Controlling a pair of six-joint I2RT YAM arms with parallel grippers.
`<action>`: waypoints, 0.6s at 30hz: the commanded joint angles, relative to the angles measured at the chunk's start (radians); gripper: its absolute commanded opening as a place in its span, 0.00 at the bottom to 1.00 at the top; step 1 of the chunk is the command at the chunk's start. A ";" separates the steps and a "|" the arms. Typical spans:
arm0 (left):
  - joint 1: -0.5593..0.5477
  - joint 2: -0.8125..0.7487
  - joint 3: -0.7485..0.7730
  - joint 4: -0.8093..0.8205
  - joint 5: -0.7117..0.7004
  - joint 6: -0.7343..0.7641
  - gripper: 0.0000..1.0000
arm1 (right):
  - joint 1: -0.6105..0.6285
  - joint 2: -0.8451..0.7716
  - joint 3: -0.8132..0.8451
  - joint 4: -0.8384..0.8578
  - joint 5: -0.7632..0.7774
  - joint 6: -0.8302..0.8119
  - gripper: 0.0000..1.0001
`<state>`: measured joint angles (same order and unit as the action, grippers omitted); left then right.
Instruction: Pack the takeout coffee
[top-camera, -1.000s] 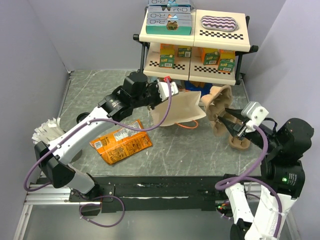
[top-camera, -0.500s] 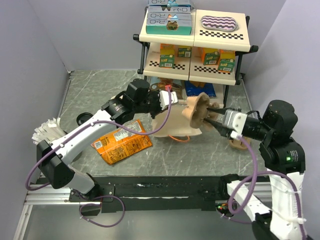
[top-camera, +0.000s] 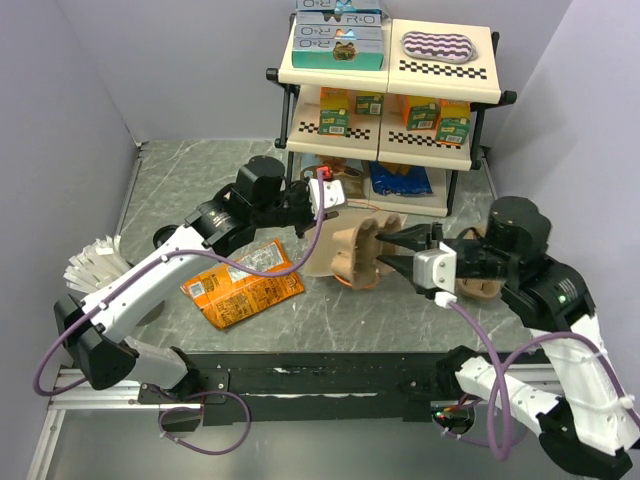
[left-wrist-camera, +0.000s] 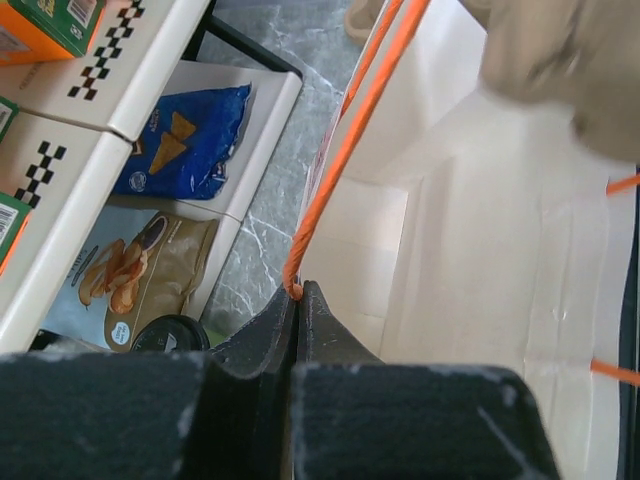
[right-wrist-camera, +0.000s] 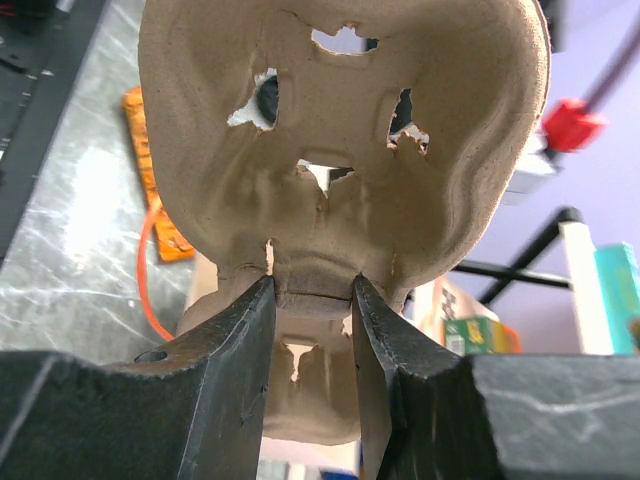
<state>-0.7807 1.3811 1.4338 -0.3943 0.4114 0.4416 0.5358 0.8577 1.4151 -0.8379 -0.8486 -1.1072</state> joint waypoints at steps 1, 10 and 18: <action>-0.002 -0.042 0.001 0.006 0.033 -0.020 0.01 | 0.049 0.024 -0.022 0.065 0.011 -0.016 0.00; -0.002 -0.060 0.004 -0.005 0.043 -0.020 0.01 | 0.104 0.044 -0.099 0.112 0.046 -0.032 0.00; -0.003 -0.071 -0.003 -0.014 0.037 -0.014 0.01 | 0.104 0.017 -0.136 -0.024 0.092 -0.095 0.00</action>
<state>-0.7807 1.3525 1.4319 -0.4263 0.4259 0.4309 0.6296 0.9077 1.2987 -0.8013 -0.7818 -1.1419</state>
